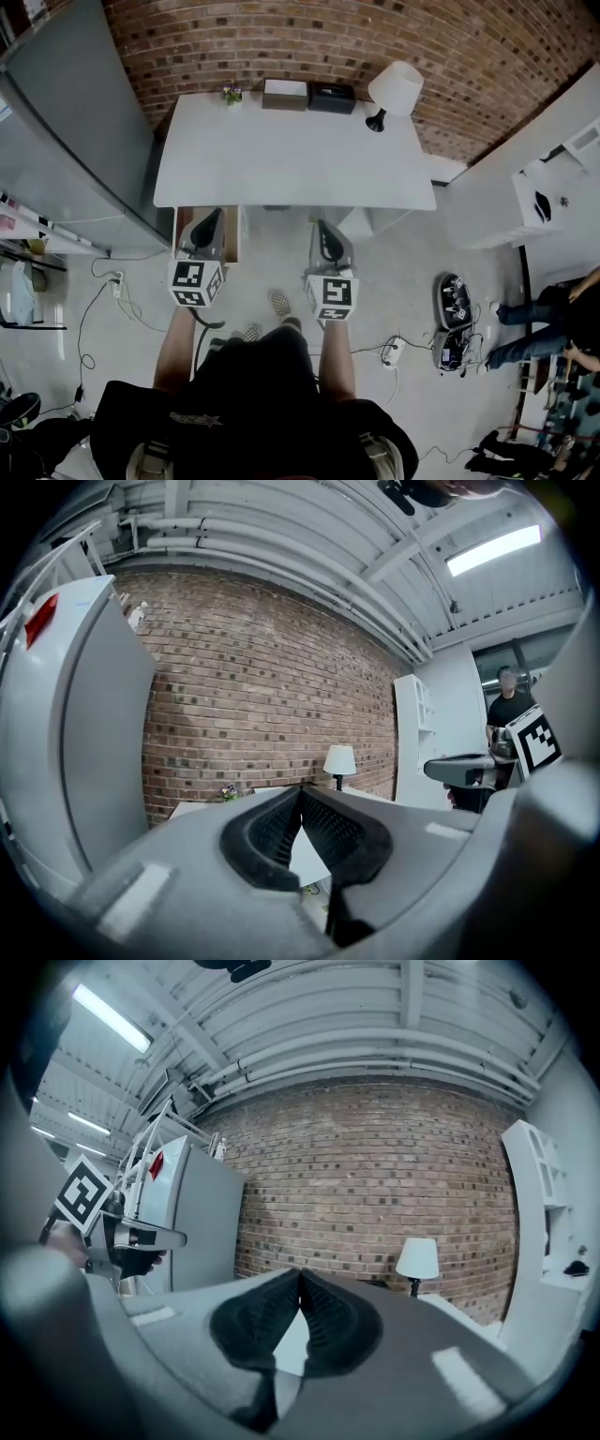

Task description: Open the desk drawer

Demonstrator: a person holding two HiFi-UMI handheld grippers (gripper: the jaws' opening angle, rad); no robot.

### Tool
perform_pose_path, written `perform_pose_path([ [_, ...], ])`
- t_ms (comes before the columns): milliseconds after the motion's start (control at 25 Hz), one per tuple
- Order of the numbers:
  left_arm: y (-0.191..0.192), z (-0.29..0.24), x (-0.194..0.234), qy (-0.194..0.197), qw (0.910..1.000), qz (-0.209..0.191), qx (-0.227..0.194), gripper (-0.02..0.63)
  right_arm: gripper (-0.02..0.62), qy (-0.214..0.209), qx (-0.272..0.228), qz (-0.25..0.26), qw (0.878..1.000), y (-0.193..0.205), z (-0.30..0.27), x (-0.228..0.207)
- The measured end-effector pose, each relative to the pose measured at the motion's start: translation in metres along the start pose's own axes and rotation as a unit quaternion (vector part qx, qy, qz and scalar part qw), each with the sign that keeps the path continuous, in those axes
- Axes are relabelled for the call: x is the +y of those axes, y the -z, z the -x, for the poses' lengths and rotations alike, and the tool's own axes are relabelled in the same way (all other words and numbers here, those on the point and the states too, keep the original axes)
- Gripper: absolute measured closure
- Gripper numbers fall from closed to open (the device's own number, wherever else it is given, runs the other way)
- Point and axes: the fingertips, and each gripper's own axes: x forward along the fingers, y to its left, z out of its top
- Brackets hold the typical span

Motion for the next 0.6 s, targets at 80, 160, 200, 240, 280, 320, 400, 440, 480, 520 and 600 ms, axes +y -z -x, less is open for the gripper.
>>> perform_pose_path([
  [80,0.0015,0.0008,0.0013,0.0,1.0,0.003,0.0,0.595,0.591,-0.003,0.0,0.002,1.0,0.0001,-0.0008,0.0014],
  [160,0.0022,0.0019,0.0018,-0.001,1.0,0.004,-0.001,0.595,0.591,-0.007,0.001,0.002,1.0,0.0006,-0.0013,0.0023],
  [200,0.002,0.0023,0.0018,-0.003,1.0,0.004,-0.002,0.595,0.591,-0.008,0.0,0.003,1.0,0.0004,-0.0015,0.0022],
  [240,0.0016,0.0026,0.0018,-0.004,1.0,0.004,-0.002,0.595,0.591,-0.009,-0.001,0.003,1.0,0.0001,-0.0017,0.0019],
  [280,0.0013,0.0028,0.0019,-0.005,1.0,0.003,-0.002,0.595,0.591,-0.009,-0.001,0.002,1.0,-0.0003,-0.0021,0.0016],
  [320,0.001,0.0028,0.0023,-0.006,1.0,0.003,-0.002,0.595,0.591,-0.009,-0.001,0.002,1.0,-0.001,-0.0027,0.0015],
  [400,0.0005,0.0025,0.0034,-0.007,1.0,0.003,-0.002,0.595,0.591,-0.01,-0.001,0.003,1.0,-0.0024,-0.0043,0.0012],
  [440,0.0002,0.0022,0.0036,-0.008,1.0,0.002,-0.002,0.595,0.591,-0.01,-0.002,0.004,1.0,-0.0029,-0.0049,0.0007],
  [480,-0.0001,0.002,0.0035,-0.008,1.0,0.002,-0.002,0.595,0.591,-0.01,-0.002,0.005,1.0,-0.0034,-0.0052,0.0001],
  [520,-0.0004,0.0017,0.0031,-0.008,1.0,0.002,-0.002,0.595,0.591,-0.009,-0.003,0.005,1.0,-0.0038,-0.0053,-0.0007],
  [600,-0.0013,0.0011,0.0019,-0.007,1.0,0.001,-0.003,0.595,0.591,-0.008,-0.003,0.005,1.0,-0.0041,-0.0051,-0.0021],
])
